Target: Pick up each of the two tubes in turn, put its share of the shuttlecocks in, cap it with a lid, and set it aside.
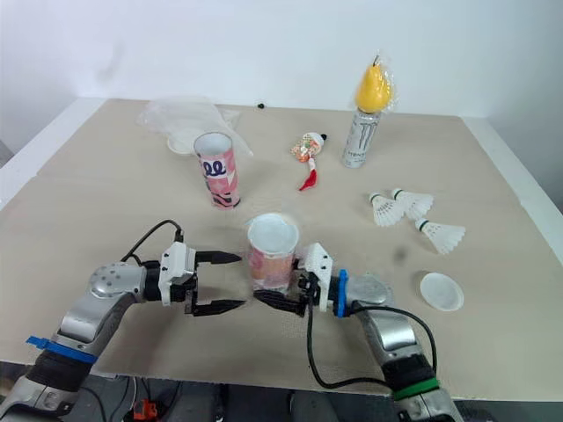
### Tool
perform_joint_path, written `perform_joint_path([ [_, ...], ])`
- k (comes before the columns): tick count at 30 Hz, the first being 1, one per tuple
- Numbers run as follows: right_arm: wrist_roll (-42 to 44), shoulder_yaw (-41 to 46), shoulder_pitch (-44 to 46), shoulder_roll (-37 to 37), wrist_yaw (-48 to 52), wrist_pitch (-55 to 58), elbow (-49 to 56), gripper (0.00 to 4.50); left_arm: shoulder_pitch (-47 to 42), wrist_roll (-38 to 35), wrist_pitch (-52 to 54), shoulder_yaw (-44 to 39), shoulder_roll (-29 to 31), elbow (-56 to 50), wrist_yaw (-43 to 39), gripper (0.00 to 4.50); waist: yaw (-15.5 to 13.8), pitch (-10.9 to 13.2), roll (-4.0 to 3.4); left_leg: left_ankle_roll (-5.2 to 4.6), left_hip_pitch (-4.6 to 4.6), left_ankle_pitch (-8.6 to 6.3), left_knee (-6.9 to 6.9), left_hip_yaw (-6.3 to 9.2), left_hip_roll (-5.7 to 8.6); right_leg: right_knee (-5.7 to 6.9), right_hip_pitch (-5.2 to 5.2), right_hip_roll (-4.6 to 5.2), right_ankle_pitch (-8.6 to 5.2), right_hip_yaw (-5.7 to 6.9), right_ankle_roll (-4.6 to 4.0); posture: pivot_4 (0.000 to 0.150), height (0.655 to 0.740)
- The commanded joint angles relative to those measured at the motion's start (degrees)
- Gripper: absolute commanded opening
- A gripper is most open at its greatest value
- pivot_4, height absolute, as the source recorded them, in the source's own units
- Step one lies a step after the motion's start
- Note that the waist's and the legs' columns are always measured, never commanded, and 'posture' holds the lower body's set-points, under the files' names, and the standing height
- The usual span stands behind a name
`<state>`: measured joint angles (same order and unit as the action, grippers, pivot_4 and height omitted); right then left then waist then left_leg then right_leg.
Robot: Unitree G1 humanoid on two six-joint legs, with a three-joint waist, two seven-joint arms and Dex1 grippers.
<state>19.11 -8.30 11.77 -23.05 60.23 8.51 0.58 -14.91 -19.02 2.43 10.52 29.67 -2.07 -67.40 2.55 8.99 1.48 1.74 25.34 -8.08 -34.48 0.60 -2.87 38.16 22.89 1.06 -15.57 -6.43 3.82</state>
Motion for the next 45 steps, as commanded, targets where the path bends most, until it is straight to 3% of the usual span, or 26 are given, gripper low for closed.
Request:
perform_joint_path([
  [1,3.4,4.6,-2.7,-1.7,-2.7,1.8,7.4,3.91,-1.5,-0.4,-0.6,0.1,-0.5,-1.7,-0.3,4.5,0.0,0.0,0.0,0.0,-0.01,0.0,-0.01,0.0,0.0,0.0,0.0,-0.01,-0.02,0.0,-0.04,0.15,0.74],
  [8,8.5,18.5,-11.4,-1.7,-16.4,4.9,20.3,3.91,-3.9,-1.2,0.0,1.9,-2.3,-1.5,-2.5,4.5,0.0,0.0,0.0,0.0,0.01,0.0,-0.03,-0.01,0.01,0.0,-0.01,0.02,-0.03,-0.01,-0.02,0.15,0.74],
  [12,11.0,31.0,-12.4,0.7,-29.7,6.0,23.7,3.91,-5.2,-1.1,-0.2,3.4,-3.0,-0.9,-4.4,4.5,0.0,0.0,0.0,0.0,0.0,0.0,-0.03,-0.02,0.0,0.0,0.0,0.02,-0.02,-0.01,-0.04,0.15,0.74],
  [20,10.6,50.3,-13.8,-1.8,-43.7,6.1,14.7,3.91,-5.8,-0.6,-0.1,4.2,-4.5,-0.8,-4.6,4.5,0.0,0.0,-0.02,-0.01,0.01,0.01,-0.02,-0.02,0.04,-0.01,-0.03,0.06,-0.06,-0.02,-0.04,0.15,0.74],
  [27,10.1,54.1,-14.3,-6.6,-42.3,4.9,0.8,3.91,-5.2,-1.1,0.7,4.1,-5.1,-2.6,-3.0,4.5,0.2,-0.1,-0.2,-0.05,-0.11,0.01,-0.02,-0.13,0.07,-0.01,-0.08,0.07,-0.04,-0.15,-0.01,0.15,0.74],
  [39,6.2,49.7,-8.7,-12.1,-38.0,1.4,-21.1,3.91,-3.3,-1.0,2.4,4.1,-5.1,-5.6,-0.4,4.5,0.2,-0.1,-0.35,-0.12,-0.19,0.06,-0.04,-0.25,0.12,-0.01,-0.11,0.09,0.01,-0.32,0.02,0.15,0.74],
  [45,6.0,49.4,-7.0,-12.3,-38.3,-0.8,-25.5,3.91,-2.6,-1.1,2.9,4.0,-4.7,-6.5,0.3,4.5,0.2,-0.1,-0.35,-0.13,-0.17,0.06,-0.01,-0.24,0.13,-0.02,-0.12,0.06,-0.02,-0.36,0.06,0.15,0.74],
])
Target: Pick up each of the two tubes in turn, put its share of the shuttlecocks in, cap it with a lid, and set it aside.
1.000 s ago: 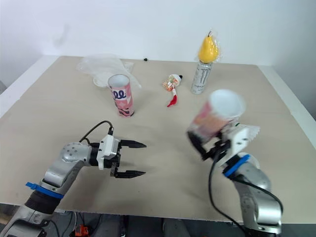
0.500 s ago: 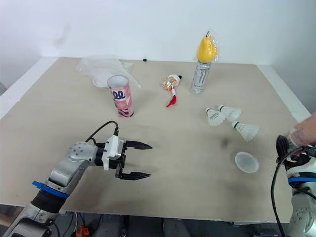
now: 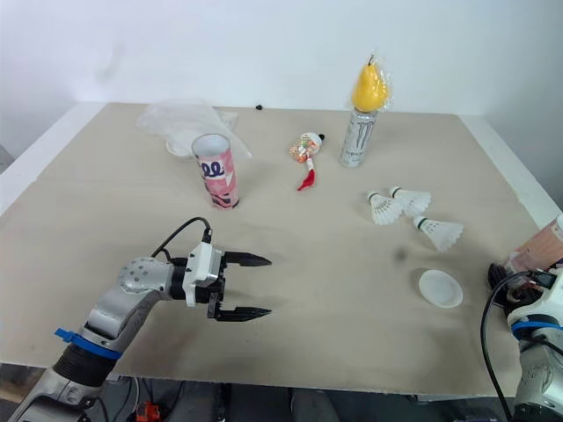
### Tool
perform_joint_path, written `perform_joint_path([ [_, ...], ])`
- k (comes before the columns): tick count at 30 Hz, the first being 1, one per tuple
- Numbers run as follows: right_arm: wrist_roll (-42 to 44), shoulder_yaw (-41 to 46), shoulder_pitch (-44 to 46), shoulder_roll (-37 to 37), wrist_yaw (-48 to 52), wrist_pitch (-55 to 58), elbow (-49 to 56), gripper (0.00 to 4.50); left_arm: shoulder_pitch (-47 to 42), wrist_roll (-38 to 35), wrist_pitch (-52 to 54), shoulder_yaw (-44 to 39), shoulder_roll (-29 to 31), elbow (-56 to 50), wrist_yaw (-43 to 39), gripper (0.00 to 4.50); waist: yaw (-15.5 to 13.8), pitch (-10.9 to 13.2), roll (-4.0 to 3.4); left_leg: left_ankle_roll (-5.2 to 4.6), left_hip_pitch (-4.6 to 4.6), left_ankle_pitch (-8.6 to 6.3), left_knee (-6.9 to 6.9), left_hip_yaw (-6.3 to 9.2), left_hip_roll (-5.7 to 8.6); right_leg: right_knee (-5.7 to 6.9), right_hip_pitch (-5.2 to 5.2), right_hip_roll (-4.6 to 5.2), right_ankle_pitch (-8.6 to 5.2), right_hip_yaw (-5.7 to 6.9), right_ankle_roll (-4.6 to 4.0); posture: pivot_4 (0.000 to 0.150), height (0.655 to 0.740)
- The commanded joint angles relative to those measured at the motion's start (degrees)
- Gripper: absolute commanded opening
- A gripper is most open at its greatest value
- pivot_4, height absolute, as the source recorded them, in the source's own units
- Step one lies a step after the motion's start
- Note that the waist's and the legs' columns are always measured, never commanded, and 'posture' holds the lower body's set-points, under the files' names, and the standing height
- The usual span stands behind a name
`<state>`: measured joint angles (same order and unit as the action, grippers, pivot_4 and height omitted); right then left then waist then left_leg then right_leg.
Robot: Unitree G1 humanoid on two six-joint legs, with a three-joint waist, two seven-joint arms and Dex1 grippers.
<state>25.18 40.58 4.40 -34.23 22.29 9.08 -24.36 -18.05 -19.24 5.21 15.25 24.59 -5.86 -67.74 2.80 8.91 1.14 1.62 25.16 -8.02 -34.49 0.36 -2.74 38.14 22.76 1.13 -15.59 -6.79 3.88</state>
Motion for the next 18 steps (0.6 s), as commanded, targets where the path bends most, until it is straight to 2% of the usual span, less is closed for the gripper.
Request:
perform_joint_path([
  [1,-0.1,0.5,0.4,-1.0,-0.4,-1.6,-0.9,3.91,0.6,-0.9,0.2,-0.8,0.4,-2.9,0.7,4.5,0.0,0.0,0.0,0.0,0.0,0.0,0.0,0.0,0.0,0.0,0.0,0.0,0.0,0.0,0.0,0.15,0.74],
  [9,0.1,0.0,-0.1,0.0,-0.3,-2.1,-1.3,3.91,0.4,-0.7,0.0,-0.7,0.8,-2.4,1.1,4.5,0.0,0.0,0.01,0.0,-0.03,0.0,-0.03,0.01,0.03,-0.01,-0.08,0.02,0.0,-0.02,0.02,0.15,0.74],
  [11,0.5,0.1,-0.2,0.2,-0.3,-1.6,-1.0,4.49,0.1,-0.7,-0.1,-0.6,0.8,-2.2,1.1,4.5,0.0,0.0,0.01,0.0,-0.03,0.0,-0.03,0.02,0.03,-0.02,-0.08,0.01,0.0,-0.02,0.02,0.15,0.74],
  [18,-0.5,-0.4,-2.4,0.1,-0.7,-1.6,1.3,4.49,-0.3,-0.4,-0.3,-0.5,0.9,-1.9,1.0,4.5,0.0,0.0,0.01,0.0,-0.03,0.0,-0.02,0.03,0.03,-0.02,-0.08,0.01,-0.01,-0.02,0.03,0.15,0.74],
])
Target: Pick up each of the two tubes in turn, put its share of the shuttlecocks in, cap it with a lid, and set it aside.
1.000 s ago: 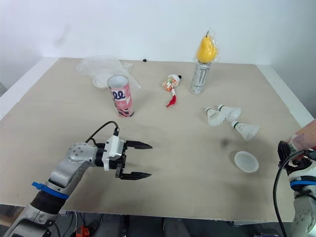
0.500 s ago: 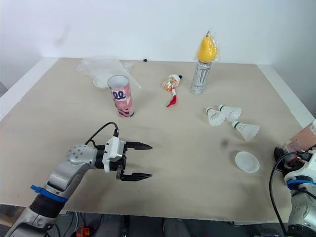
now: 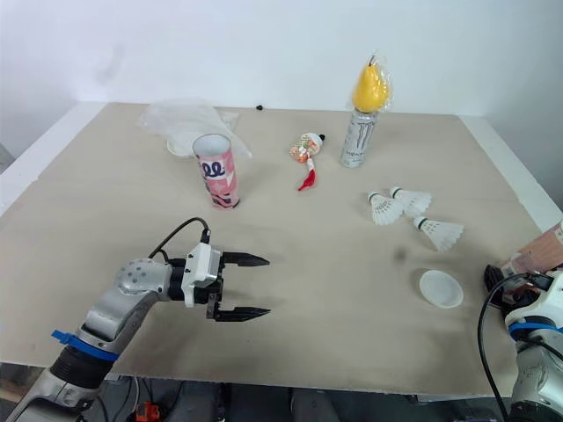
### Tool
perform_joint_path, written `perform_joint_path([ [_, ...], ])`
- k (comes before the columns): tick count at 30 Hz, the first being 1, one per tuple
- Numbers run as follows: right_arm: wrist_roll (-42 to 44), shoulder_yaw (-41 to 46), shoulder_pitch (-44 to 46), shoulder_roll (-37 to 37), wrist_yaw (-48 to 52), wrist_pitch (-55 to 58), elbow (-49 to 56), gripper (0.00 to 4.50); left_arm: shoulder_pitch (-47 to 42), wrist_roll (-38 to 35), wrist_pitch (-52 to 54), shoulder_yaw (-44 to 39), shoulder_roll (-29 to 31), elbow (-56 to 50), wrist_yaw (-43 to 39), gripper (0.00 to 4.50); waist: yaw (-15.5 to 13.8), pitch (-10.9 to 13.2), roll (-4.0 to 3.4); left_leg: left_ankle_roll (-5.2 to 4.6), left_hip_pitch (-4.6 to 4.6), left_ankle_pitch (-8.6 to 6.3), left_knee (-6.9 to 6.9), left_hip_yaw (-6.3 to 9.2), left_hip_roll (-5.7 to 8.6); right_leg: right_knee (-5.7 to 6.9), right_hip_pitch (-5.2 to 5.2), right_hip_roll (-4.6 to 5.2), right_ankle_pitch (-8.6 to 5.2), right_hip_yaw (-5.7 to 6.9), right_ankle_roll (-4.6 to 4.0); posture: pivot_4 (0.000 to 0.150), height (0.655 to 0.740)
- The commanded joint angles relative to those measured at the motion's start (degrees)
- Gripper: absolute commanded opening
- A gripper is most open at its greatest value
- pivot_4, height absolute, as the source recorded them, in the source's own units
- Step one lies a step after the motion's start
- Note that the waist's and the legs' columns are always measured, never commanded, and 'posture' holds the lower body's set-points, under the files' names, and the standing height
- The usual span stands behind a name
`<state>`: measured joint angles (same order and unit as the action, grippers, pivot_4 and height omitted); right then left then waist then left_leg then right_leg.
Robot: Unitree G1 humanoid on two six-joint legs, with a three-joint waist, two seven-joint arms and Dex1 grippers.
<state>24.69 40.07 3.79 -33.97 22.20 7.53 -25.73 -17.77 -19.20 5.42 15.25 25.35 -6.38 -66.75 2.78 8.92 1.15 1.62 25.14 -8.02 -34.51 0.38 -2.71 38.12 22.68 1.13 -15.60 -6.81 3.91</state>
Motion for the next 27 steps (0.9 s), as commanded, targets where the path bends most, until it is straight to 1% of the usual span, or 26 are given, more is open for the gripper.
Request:
perform_joint_path([
  [1,0.2,0.4,-2.6,0.1,-0.7,0.3,3.9,4.49,-0.5,-0.5,-0.4,-0.5,0.1,-1.5,0.1,4.5,-0.1,0.0,0.0,0.0,0.0,0.0,0.0,0.0,0.0,0.0,0.0,0.0,-0.01,0.0,0.0,0.15,0.74],
  [10,3.0,2.8,-12.1,3.5,-3.7,4.9,17.5,4.49,0.7,-0.6,0.1,-0.1,-0.1,-2.6,0.9,4.5,-0.1,0.0,0.0,0.0,0.02,-0.02,0.03,0.02,0.01,-0.01,0.02,0.02,-0.06,0.0,0.01,0.15,0.74],
  [15,5.3,3.9,-17.5,5.5,-4.8,8.0,26.5,4.49,0.2,-0.6,-0.1,-0.1,-0.4,-1.8,0.8,4.5,-0.1,0.0,-0.02,0.0,0.02,-0.02,0.03,0.0,0.02,-0.01,0.05,0.08,-0.06,0.01,0.0,0.15,0.74],
  [18,6.1,4.1,-22.3,6.5,-4.4,9.3,33.3,4.49,-0.3,-0.6,-0.2,-0.1,-0.6,-1.1,0.8,4.5,-0.1,0.0,-0.05,0.0,0.03,-0.03,0.03,-0.07,0.02,-0.01,0.1,0.15,-0.06,0.01,0.0,0.15,0.74],
  [22,7.9,4.0,-29.6,6.0,1.2,9.2,41.1,4.49,-1.4,-0.5,-0.4,-0.2,-1.2,0.5,0.6,4.5,-0.1,0.0,-0.05,0.01,0.03,-0.04,0.07,-0.06,0.01,-0.02,0.12,0.15,-0.08,0.03,-0.03,0.15,0.74],
  [27,9.1,7.2,-36.5,3.7,7.5,8.5,45.5,4.49,-2.6,-0.4,-0.4,-1.1,-2.1,2.7,1.3,4.5,-0.1,0.0,-0.05,0.02,0.05,-0.05,0.06,-0.08,0.04,-0.04,0.14,0.22,-0.08,0.04,-0.03,0.15,0.74],
])
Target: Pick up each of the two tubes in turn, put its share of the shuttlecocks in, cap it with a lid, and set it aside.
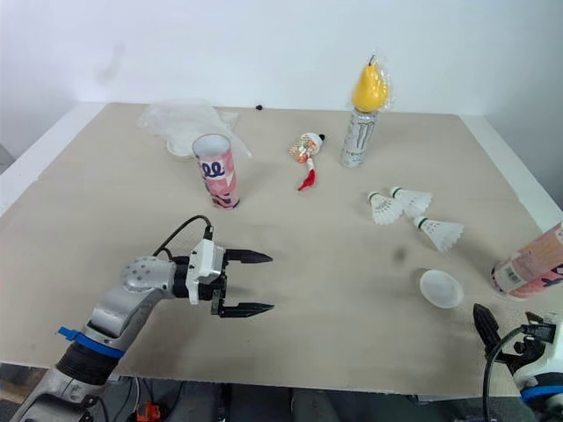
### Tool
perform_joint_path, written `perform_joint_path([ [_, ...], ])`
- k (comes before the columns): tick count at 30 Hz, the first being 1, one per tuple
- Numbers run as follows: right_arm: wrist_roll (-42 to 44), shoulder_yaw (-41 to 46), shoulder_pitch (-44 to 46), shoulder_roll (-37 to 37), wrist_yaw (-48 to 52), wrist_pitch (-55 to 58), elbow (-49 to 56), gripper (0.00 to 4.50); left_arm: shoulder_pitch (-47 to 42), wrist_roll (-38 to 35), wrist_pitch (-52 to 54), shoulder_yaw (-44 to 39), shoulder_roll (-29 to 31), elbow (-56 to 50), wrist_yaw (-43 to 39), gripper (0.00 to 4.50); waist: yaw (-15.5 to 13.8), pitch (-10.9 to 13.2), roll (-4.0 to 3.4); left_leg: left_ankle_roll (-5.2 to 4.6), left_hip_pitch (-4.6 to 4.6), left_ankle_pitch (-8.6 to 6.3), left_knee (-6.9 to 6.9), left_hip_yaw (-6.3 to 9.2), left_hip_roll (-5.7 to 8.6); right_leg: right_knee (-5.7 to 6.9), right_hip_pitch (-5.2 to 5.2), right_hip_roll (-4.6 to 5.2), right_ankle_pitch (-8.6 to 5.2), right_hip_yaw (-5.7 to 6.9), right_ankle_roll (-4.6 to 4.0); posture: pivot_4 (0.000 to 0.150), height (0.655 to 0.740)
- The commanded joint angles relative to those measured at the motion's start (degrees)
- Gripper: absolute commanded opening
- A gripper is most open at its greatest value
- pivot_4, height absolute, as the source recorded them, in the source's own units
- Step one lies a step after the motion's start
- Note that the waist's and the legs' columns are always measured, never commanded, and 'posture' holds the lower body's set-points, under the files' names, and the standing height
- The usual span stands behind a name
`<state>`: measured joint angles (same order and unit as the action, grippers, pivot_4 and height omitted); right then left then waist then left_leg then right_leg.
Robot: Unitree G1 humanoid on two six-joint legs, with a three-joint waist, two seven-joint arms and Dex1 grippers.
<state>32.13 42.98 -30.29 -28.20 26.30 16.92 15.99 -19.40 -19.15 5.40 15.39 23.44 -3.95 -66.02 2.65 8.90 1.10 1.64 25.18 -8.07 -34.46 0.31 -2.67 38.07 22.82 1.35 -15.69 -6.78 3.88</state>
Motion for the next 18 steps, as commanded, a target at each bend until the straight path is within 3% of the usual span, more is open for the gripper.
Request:
perform_joint_path([
  [1,2.3,4.7,-4.1,-2.7,6.1,-1.3,5.0,4.49,-1.0,-0.5,-0.3,-1.3,-0.2,0.4,0.7,4.5,0.0,0.0,0.01,0.0,0.0,0.0,0.0,0.0,0.0,0.0,0.01,0.0,0.0,0.0,0.0,0.15,0.74],
  [4,3.2,3.9,-7.7,-4.1,12.8,-2.7,8.4,4.49,-1.0,-0.4,-0.2,-1.4,-0.1,0.6,1.0,4.5,0.0,0.0,0.06,0.01,0.0,-0.02,0.02,0.01,-0.03,-0.01,0.02,-0.01,-0.01,0.05,-0.02,0.15,0.74],
  [7,3.7,-0.4,-5.8,-5.6,17.6,-4.5,11.9,4.49,-1.0,0.9,-0.1,-1.9,0.1,1.3,3.0,4.5,0.1,0.0,0.06,0.03,0.0,-0.03,0.02,0.0,-0.07,-0.01,0.05,-0.01,-0.01,0.09,-0.03,0.15,0.74],
  [13,1.0,-16.8,14.6,-11.5,23.3,-5.8,9.3,4.49,-0.9,2.1,0.6,-3.7,-1.0,1.6,9.3,4.5,0.1,0.2,0.33,0.02,-0.04,-0.01,-0.11,-0.01,-0.05,-0.01,0.08,0.0,0.13,0.09,-0.08,0.15,0.74],
  [18,-1.6,-29.5,34.5,-12.6,31.2,-6.7,-3.1,4.49,0.7,4.4,3.6,-5.8,-1.9,-0.1,18.0,4.5,-0.1,0.3,0.46,-0.02,0.04,0.04,-0.09,0.06,-0.01,-0.01,0.01,-0.02,0.14,0.17,-0.07,0.15,0.74],
])
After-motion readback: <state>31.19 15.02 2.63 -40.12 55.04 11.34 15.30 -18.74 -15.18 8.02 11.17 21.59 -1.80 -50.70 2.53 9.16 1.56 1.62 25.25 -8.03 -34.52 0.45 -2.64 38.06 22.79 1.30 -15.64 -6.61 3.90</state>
